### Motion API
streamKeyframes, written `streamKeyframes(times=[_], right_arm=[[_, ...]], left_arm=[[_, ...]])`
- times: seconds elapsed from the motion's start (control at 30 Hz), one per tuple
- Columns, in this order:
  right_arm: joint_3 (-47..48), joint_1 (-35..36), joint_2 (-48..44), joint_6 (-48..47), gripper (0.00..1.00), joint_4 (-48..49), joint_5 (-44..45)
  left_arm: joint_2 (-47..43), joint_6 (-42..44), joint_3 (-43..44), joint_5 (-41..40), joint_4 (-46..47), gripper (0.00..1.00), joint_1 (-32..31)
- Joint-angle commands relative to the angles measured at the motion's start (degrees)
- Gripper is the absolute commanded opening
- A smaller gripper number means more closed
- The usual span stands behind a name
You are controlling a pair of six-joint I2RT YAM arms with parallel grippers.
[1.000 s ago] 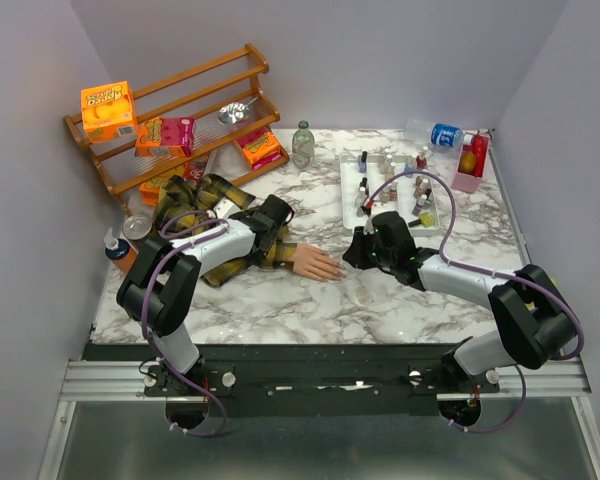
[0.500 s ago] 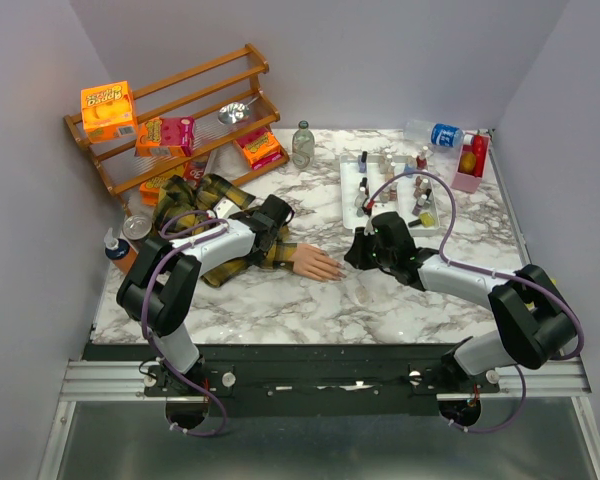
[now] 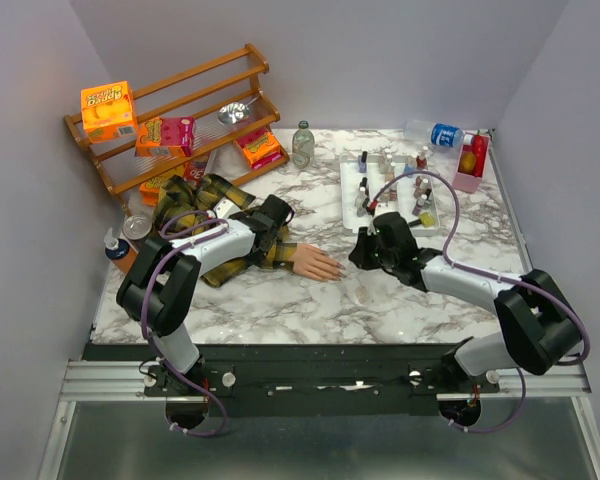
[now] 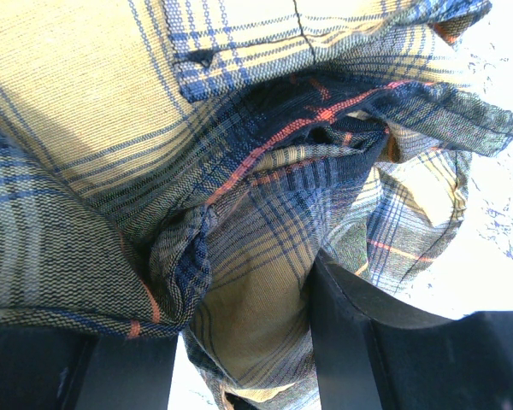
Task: Paint the nails
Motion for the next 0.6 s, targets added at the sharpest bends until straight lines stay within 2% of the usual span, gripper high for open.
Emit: streamKeyframes(times=[0.0,0.27,0.33,0.37,0.4,0.47,0.5,0.57], right_arm=[[0.28,-0.14,-4.55,-1.40,0.01,-2.40,4.16],[2.03,-0.14,-15.89,-5.80,0.01,-4.25,8.12],[3.17,-0.23,-16.51,-5.63,0.01,-6.60,6.99],[3.96,-0.14,-16.78,-5.63,0.01,-7.67,5.93],[5.71,-0.14,-16.87,-5.37,0.01,-8.72,4.79],[6.87,-0.14,-17.30,-4.58,0.01,-11.97,3.38],[7.83,-0.14,-18.09,-4.49,0.01,-12.77,3.11],[8.45,-0.14,-18.89,-4.48,0.01,-15.40,3.20]], left_arm=[[-0.22,1.23,-1.36,0.47,-0.21,0.48,0.72],[-1.27,1.93,-1.36,0.03,0.14,0.49,0.46],[-1.71,2.55,-1.28,-0.32,0.67,0.54,0.28],[-1.98,2.81,-1.10,-0.49,0.76,0.57,0.19],[-2.24,3.42,-1.01,-0.58,0.93,0.65,0.11],[-3.38,4.48,-1.01,-0.76,1.55,0.75,0.02],[-3.99,5.79,-1.19,-1.02,2.68,0.84,-0.07],[-6.10,6.94,-1.98,-1.55,3.74,0.91,-0.33]])
